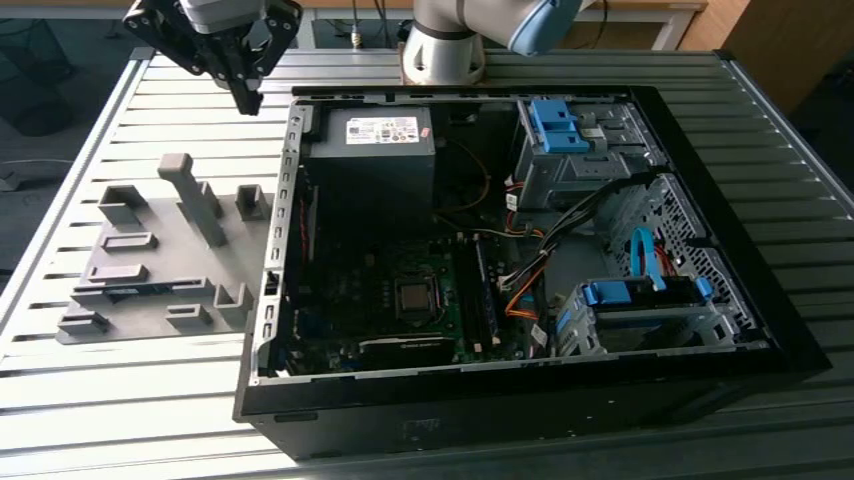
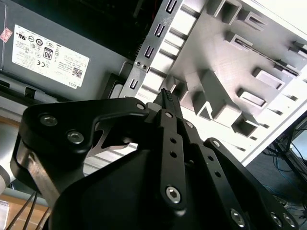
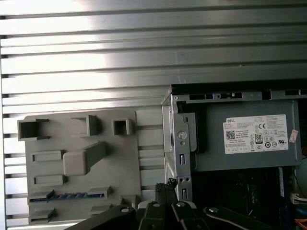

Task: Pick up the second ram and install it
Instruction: 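Reach for the second ram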

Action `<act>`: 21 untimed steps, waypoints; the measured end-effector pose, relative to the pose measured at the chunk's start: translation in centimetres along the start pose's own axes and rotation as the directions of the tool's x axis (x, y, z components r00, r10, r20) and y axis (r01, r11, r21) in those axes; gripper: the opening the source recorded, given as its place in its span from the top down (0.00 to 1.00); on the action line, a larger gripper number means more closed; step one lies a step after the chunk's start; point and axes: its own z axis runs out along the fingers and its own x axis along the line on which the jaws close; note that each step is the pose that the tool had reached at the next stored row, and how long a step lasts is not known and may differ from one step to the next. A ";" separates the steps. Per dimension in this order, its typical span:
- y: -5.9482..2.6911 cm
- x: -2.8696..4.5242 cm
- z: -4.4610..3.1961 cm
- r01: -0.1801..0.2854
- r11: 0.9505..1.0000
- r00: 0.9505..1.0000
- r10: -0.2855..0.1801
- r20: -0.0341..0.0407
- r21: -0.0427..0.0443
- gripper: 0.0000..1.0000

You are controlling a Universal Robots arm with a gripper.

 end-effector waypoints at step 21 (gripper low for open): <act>-0.09 1.20 -0.01 0.000 1.000 1.000 0.000 0.000 0.000 0.89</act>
